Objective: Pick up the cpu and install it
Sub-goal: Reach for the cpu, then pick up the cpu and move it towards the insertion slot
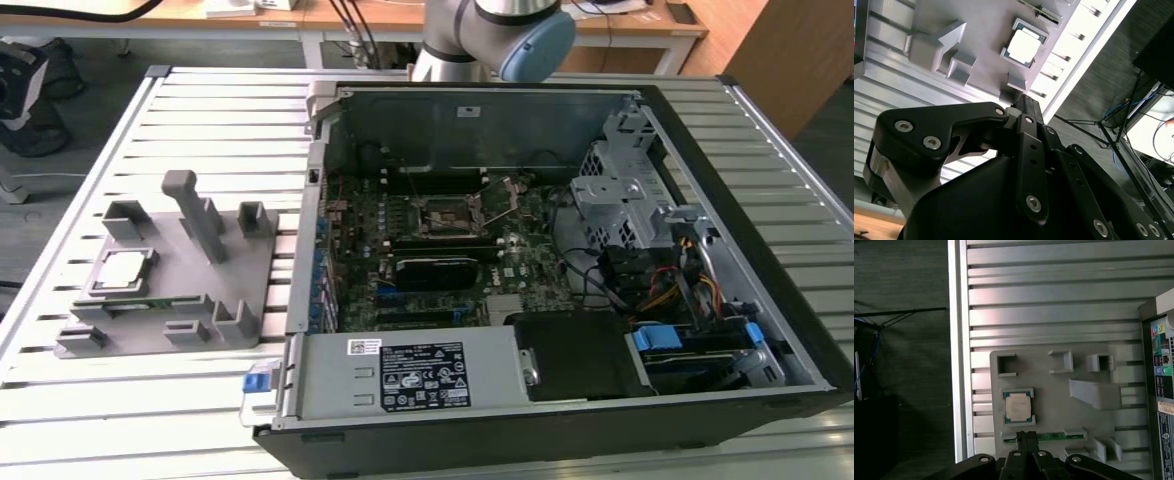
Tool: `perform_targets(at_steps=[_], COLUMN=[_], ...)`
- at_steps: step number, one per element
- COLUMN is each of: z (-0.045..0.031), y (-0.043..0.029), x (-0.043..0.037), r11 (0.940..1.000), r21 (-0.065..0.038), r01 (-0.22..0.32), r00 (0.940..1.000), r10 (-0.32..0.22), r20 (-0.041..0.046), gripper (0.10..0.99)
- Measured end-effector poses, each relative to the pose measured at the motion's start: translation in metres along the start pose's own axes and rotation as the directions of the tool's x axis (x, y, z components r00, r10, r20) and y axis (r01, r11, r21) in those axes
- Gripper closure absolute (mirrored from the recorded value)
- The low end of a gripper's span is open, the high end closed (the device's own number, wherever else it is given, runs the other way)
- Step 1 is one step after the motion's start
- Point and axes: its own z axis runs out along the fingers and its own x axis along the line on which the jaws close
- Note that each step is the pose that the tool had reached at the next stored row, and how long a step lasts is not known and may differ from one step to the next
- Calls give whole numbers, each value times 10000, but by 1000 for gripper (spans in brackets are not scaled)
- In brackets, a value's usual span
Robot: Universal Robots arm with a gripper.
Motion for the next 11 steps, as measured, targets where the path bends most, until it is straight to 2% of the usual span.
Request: perform_targets(at_steps=[6,11], z=[5,13], y=[-4,-5], x=[51,60], r11=[10000,10000], r21=[-1,1], r01=[0,0], r00=[10000,10000], r10=[0,0], r20=[-2,-8], gripper=[980,980])
